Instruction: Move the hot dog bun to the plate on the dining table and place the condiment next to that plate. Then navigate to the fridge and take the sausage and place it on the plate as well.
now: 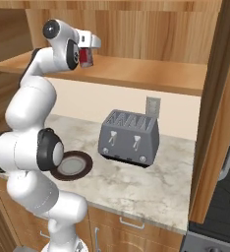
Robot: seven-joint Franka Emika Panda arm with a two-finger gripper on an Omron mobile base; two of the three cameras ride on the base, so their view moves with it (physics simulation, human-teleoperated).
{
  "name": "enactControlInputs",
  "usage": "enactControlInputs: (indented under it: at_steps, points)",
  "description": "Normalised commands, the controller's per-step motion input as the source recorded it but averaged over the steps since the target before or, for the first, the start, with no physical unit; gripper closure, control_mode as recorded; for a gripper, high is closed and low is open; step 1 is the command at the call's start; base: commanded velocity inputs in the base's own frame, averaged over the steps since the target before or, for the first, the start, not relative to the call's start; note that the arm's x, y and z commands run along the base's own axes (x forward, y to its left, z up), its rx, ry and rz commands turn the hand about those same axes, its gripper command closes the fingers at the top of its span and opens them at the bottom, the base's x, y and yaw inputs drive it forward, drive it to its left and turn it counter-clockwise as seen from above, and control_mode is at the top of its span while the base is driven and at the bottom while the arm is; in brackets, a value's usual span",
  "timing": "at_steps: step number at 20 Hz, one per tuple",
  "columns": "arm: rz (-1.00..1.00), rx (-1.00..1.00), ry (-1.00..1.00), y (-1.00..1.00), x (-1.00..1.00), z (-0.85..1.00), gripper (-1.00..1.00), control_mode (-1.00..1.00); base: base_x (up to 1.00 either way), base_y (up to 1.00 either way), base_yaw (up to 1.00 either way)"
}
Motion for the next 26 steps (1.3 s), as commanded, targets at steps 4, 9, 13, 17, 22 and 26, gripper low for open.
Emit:
enactControlInputs:
  at_steps: [4,9,13,17,22,26]
  points:
    - [0.0,0.04,-0.1,0.0,-0.68,0.01,1.0,-1.0,0.0,0.0,0.0]
    - [-0.07,0.1,0.0,-0.07,-1.0,0.67,1.0,-1.0,0.0,0.0,0.0]
    - [-0.06,0.03,0.11,0.0,-1.0,0.54,1.0,-1.0,0.0,0.0,0.0]
    - [-0.06,0.0,0.24,0.0,-1.0,0.07,1.0,-1.0,0.0,0.0,0.0]
    - [-0.04,0.0,0.19,0.0,-1.0,-0.03,1.0,-1.0,0.0,0.0,0.0]
    - [0.0,0.0,0.15,0.0,-1.0,-0.32,1.0,-1.0,0.0,0.0,0.0]
